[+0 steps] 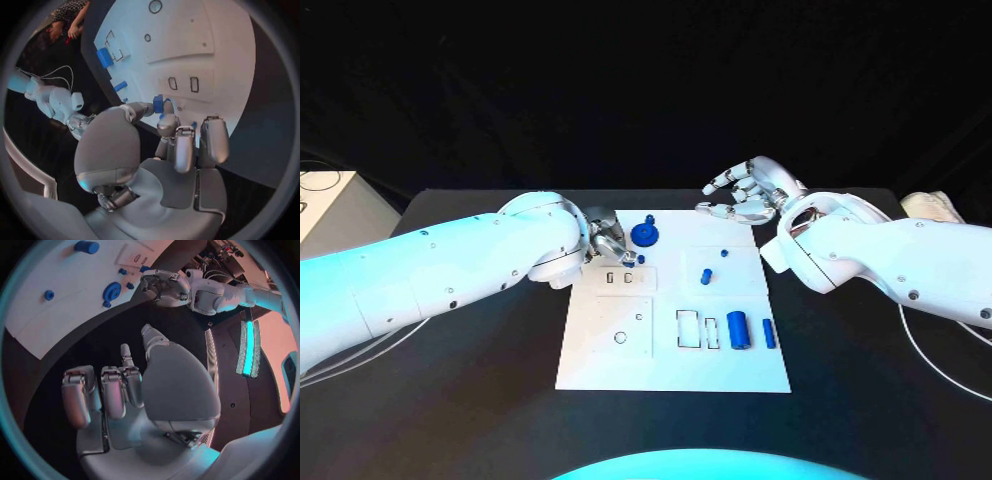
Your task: Assemble the parts on the task board
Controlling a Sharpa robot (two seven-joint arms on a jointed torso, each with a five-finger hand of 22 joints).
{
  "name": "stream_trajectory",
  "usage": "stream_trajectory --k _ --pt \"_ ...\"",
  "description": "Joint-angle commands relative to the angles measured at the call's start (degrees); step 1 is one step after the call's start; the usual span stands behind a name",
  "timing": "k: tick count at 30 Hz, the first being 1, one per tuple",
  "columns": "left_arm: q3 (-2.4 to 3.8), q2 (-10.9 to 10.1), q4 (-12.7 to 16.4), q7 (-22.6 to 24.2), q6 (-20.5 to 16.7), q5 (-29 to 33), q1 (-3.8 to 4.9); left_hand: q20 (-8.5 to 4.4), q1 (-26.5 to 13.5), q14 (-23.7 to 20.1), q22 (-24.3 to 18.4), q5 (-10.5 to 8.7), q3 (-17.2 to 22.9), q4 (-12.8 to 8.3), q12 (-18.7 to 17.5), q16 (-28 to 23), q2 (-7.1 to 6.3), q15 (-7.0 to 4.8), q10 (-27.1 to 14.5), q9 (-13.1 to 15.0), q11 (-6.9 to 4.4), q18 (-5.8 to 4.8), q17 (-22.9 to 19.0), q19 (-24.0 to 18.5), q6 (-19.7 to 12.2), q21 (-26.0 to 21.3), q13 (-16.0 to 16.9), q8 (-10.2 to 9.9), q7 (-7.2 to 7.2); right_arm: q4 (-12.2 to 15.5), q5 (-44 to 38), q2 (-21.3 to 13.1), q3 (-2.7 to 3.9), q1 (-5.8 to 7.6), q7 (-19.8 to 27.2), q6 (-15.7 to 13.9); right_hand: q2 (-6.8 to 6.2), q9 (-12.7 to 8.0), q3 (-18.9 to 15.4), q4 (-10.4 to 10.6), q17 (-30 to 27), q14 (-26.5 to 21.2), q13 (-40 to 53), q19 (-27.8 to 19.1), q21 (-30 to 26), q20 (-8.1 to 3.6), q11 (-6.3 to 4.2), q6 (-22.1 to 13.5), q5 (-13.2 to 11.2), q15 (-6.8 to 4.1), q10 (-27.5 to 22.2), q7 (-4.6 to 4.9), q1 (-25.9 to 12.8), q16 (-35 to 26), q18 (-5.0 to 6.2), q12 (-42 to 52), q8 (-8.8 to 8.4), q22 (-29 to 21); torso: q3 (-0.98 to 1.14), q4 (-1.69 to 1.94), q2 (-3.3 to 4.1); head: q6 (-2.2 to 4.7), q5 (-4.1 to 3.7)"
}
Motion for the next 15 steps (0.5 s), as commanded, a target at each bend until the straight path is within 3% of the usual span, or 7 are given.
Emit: stream_trajectory --k 1,7,15 --pt "-0.26 0.22 0.11 -0.09 0.43 -1.74 -0.09 -0.03 -0.38 5.87 0.09 0.19 12.86 -13.22 0.20 0.23 0.36 -0.34 0.33 3.48 0.02 -0.78 14.83 0.51 0.89 0.28 0.07 -0.11 -0.66 -0.01 -0.74 0.06 0.01 -0.05 0.35 0.76 0.46 0.00 -0.09 0.26 15.09 5.98 11.88 5.89 0.12 0.15 0.08 0.06 0.20 0.07 2.45 0.02 -0.17 0.24 -0.83 -0.18 0.21 15.09 0.01 -0.02 0.04 -0.05 -0.02" --pt "-0.82 0.56 -0.19 -0.17 0.69 -2.03 -0.30 -0.05 -0.42 5.87 0.07 0.33 12.88 -13.26 0.24 0.22 0.35 -0.36 0.40 3.51 0.00 -0.77 14.81 0.50 0.94 0.27 0.15 -0.12 -0.68 -0.04 -0.98 0.09 0.00 -0.06 0.33 0.77 0.46 0.00 -0.09 0.26 15.09 5.98 11.88 5.89 0.12 0.15 0.08 0.06 0.20 0.07 2.45 0.02 -0.17 0.24 -0.83 -0.18 0.21 15.09 0.03 -0.01 0.07 -0.21 -0.04" --pt "-1.00 0.93 -0.83 -0.27 1.10 -2.07 -0.64 -0.09 -0.48 5.87 0.11 0.64 12.93 -13.37 0.28 0.22 0.33 -0.39 0.49 3.58 -0.04 -0.78 14.81 0.54 1.05 0.30 0.26 -0.12 -0.72 -0.04 -1.24 0.15 0.00 -0.07 0.35 0.77 0.46 0.00 -0.09 0.26 15.09 5.98 11.88 5.89 0.12 0.15 0.08 0.06 0.20 0.07 2.45 0.02 -0.17 0.24 -0.83 -0.18 0.21 15.09 0.06 -0.05 0.06 -0.31 0.02"
